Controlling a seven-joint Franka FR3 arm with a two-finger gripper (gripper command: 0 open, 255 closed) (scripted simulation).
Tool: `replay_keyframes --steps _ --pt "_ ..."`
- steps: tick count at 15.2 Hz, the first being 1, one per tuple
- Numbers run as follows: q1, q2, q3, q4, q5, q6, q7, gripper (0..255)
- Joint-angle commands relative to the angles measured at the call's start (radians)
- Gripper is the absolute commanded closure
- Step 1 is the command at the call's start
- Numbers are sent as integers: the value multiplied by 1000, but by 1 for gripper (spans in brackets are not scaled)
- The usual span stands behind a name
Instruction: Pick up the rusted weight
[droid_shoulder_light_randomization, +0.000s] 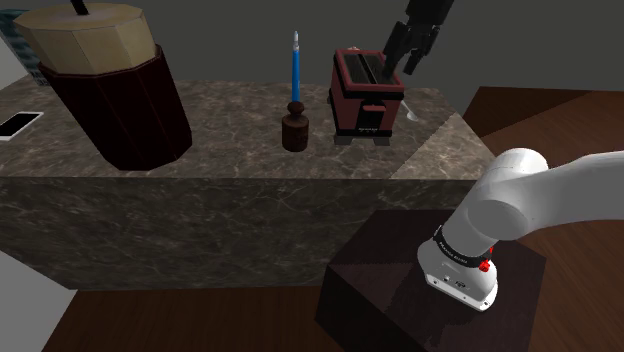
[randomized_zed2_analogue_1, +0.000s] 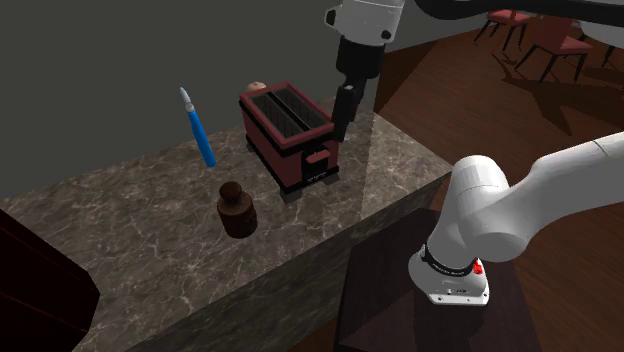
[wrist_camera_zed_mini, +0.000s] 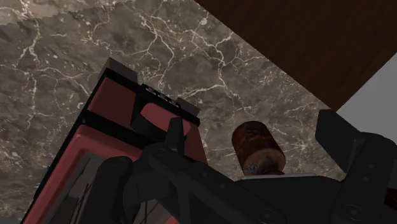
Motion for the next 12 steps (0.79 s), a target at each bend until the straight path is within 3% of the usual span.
replay_keyframes --steps 1,12 --pt "0 0 0 0 0 0 0 0" --pt "25 403 97 148 14 204 102 0"
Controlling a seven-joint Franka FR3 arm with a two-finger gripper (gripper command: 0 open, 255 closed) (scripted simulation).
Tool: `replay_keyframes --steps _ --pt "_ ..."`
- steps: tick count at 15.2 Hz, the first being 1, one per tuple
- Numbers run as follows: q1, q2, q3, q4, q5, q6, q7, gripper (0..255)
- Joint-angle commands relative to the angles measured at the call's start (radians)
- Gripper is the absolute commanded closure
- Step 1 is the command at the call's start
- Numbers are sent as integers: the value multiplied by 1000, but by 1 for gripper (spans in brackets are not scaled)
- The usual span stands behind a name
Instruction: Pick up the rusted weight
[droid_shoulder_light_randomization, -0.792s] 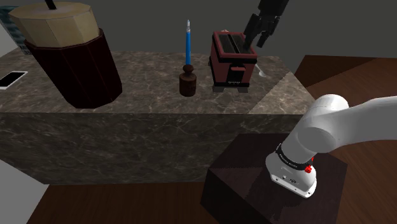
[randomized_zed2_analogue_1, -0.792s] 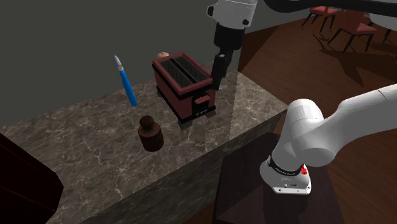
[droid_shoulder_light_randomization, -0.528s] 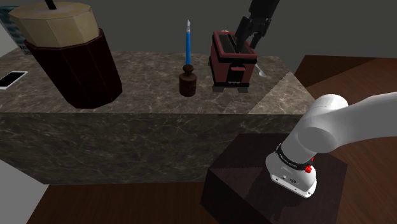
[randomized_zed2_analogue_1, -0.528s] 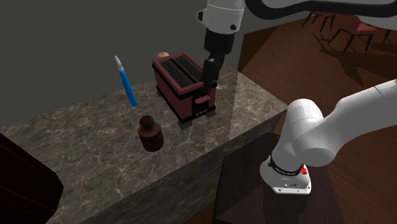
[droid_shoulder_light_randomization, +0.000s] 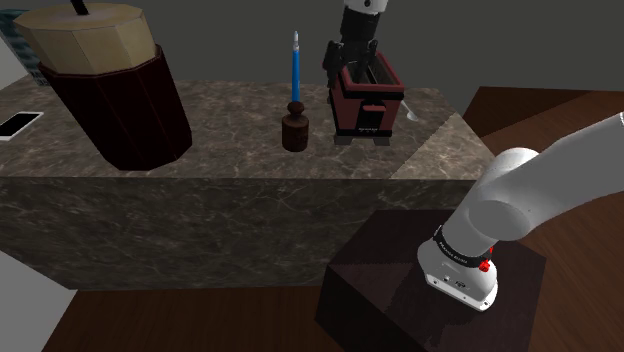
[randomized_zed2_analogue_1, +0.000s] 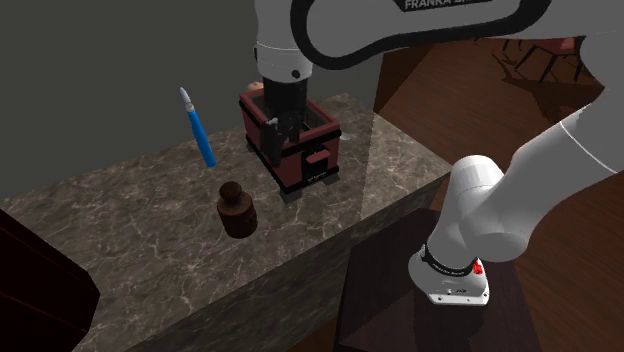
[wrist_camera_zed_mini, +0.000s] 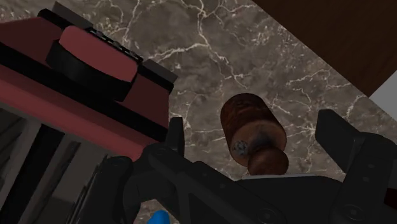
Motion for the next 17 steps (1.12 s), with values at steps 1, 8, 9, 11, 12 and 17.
replay_keyframes --steps 1,8,9,11,12,17 --pt "5 83 18 43 -2 30 23 0" --pt "17 362 61 228 -31 88 95 0" --pt "19 403 65 260 -37 91 106 0" --pt "23 459 70 306 -46 94 120 0" --pt "24 461 70 294 -46 107 120 0" --pt "24 471 70 239 -46 173 117 0"
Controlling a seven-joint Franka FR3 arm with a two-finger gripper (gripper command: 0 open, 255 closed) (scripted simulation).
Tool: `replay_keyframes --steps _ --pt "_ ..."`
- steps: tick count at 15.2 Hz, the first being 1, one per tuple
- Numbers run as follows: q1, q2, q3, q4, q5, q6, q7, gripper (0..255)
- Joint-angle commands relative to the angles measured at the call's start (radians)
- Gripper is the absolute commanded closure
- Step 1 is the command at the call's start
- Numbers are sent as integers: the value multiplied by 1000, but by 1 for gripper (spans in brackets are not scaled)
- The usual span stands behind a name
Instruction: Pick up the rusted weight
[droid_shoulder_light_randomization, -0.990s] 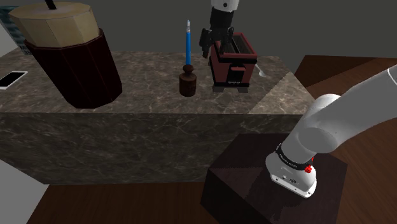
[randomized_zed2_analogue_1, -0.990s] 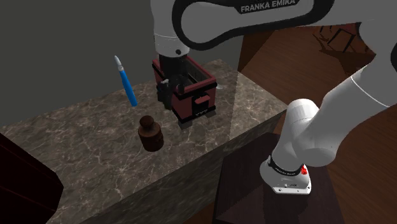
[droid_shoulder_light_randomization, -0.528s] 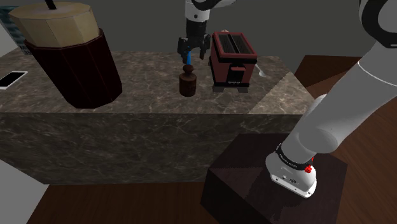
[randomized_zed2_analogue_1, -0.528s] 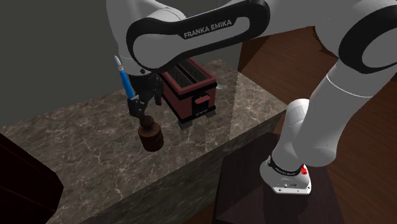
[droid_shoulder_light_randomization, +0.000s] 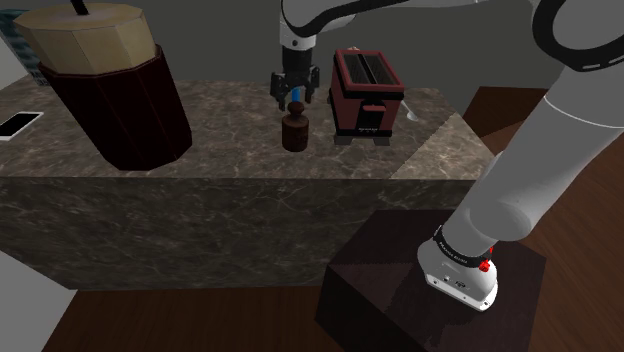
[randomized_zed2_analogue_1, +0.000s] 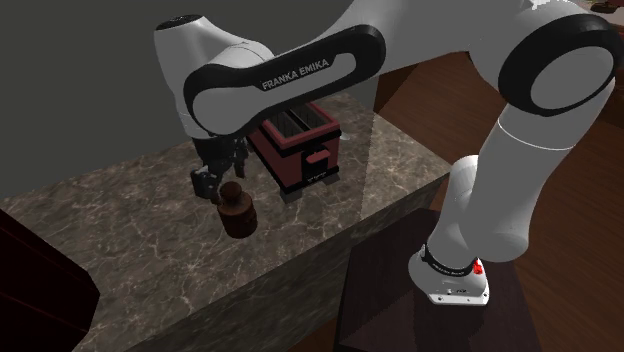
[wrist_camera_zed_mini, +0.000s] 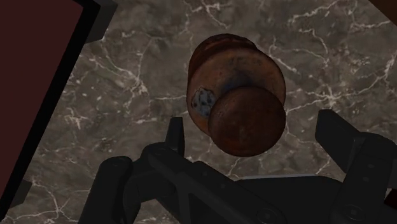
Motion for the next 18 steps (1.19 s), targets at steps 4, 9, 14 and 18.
replay_keyframes --steps 4,9,14,18 --pt "0 8 0 -24 0 33 -1 255" --pt "0 10 0 -23 0 33 -1 255" --pt "0 3 0 -19 0 22 0 255" --pt "0 -7 0 25 0 -31 2 255"
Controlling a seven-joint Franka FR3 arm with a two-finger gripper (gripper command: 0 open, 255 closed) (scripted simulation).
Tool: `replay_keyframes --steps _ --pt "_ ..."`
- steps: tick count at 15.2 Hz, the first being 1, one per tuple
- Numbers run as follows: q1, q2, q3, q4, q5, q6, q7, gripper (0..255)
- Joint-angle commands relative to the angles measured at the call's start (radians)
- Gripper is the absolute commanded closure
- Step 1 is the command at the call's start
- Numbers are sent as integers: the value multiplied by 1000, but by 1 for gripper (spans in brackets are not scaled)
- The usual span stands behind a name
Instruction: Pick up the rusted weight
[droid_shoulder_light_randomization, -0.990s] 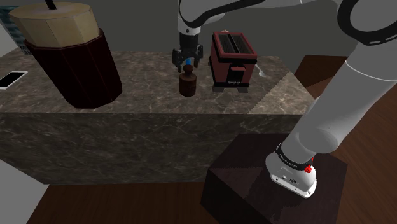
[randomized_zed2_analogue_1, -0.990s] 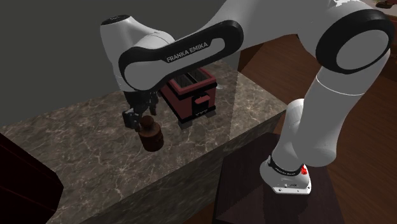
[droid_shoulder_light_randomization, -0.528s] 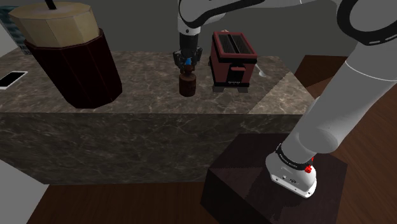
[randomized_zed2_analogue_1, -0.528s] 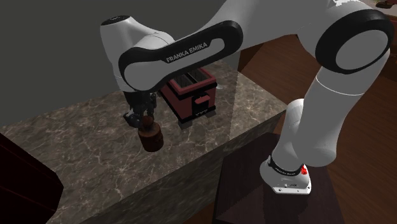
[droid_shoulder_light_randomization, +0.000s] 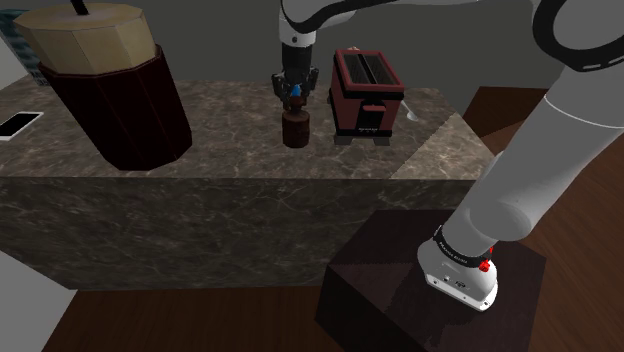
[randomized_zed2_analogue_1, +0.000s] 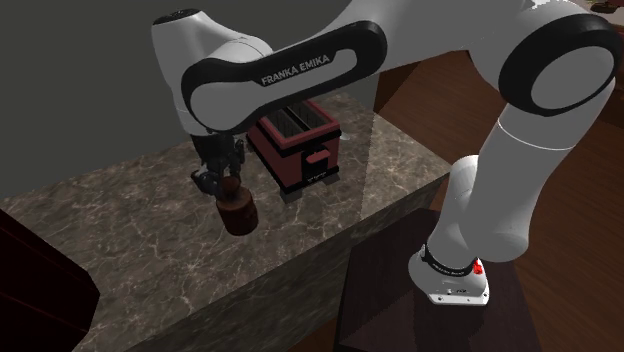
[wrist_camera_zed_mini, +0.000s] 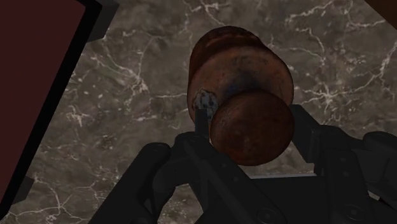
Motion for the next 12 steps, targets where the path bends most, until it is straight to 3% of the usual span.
replay_keyframes --steps 1,12 --pt "0 -7 0 19 0 -26 1 255" --pt "-1 -14 -1 134 -1 -147 6 255"
